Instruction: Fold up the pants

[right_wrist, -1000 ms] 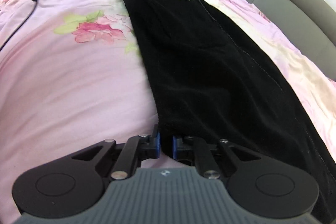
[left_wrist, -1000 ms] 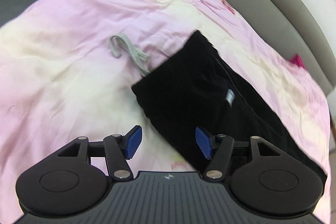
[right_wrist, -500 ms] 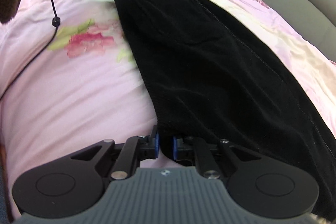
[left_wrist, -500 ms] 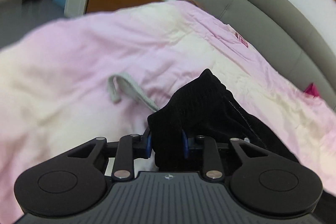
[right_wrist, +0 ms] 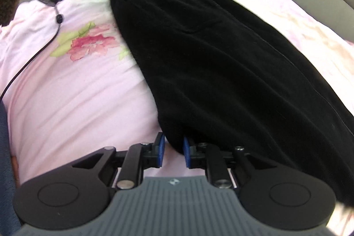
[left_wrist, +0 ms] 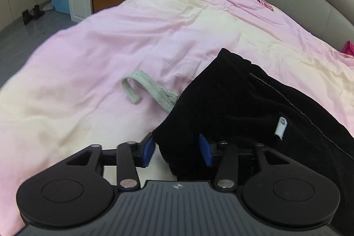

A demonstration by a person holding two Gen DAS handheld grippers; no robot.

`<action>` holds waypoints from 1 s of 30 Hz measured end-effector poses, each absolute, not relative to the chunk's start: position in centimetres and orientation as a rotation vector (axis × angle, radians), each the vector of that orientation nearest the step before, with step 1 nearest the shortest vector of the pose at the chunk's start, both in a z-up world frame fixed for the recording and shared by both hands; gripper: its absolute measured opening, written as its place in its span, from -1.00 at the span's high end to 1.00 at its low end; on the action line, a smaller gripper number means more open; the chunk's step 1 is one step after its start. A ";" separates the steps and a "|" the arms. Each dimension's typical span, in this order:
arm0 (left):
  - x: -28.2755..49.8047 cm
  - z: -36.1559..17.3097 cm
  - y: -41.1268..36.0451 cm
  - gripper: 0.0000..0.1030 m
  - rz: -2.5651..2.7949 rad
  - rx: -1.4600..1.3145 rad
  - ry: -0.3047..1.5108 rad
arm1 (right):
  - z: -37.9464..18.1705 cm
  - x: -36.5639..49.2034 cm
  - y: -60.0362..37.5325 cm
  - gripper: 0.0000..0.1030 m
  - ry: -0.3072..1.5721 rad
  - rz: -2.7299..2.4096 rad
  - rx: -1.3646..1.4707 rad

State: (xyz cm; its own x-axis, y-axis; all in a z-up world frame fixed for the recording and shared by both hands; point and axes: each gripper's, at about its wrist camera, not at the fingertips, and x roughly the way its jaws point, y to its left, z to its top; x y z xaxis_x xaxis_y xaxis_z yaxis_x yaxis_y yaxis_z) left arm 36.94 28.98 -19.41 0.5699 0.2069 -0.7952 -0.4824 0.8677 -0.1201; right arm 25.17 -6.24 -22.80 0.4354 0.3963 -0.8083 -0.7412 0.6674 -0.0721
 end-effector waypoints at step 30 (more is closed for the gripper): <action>45.7 -18.8 -7.3 0.07 -0.185 0.026 0.974 | -15.3 43.0 -62.2 0.02 0.817 -0.072 0.469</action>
